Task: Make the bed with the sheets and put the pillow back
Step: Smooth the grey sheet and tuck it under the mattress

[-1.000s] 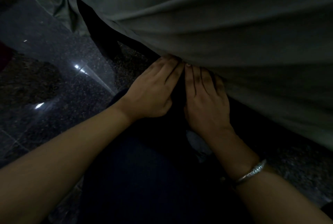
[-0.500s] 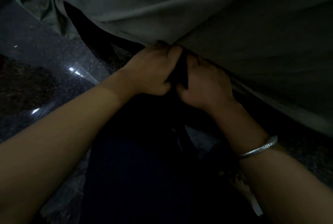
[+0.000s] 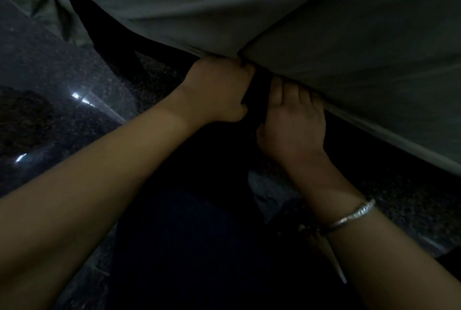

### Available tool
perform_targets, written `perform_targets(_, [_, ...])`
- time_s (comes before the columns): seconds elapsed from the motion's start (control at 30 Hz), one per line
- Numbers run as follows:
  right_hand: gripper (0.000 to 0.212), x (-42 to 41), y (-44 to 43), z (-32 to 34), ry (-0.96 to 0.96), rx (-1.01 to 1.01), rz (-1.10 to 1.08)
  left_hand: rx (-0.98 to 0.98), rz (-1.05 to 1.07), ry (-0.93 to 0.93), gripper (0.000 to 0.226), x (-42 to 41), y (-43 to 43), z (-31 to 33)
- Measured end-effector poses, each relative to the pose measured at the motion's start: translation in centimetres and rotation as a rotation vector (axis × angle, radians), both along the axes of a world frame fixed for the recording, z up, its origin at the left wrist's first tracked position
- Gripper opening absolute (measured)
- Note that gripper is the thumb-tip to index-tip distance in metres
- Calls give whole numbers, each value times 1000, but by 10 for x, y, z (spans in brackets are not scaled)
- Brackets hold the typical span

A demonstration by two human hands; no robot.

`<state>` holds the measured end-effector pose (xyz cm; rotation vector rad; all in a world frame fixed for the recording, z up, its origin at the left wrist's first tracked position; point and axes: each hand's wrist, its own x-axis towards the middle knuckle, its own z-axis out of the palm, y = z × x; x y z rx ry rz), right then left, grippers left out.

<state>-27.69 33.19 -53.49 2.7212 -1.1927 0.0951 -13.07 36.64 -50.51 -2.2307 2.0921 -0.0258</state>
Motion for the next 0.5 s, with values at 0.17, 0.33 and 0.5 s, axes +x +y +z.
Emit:
perform_targets(0.17, [48,15,-21,11,-3,218,0,75,1,-38,76,-32,26,3])
perform_targets(0.33, [53,2,-21,16,-10,252,64,-11,-77,20,71,-11,15,-7])
perform_targets(0.5, [68,-14,0,8,-106,148,115,-1,-89,79,45,-7,-9,-5])
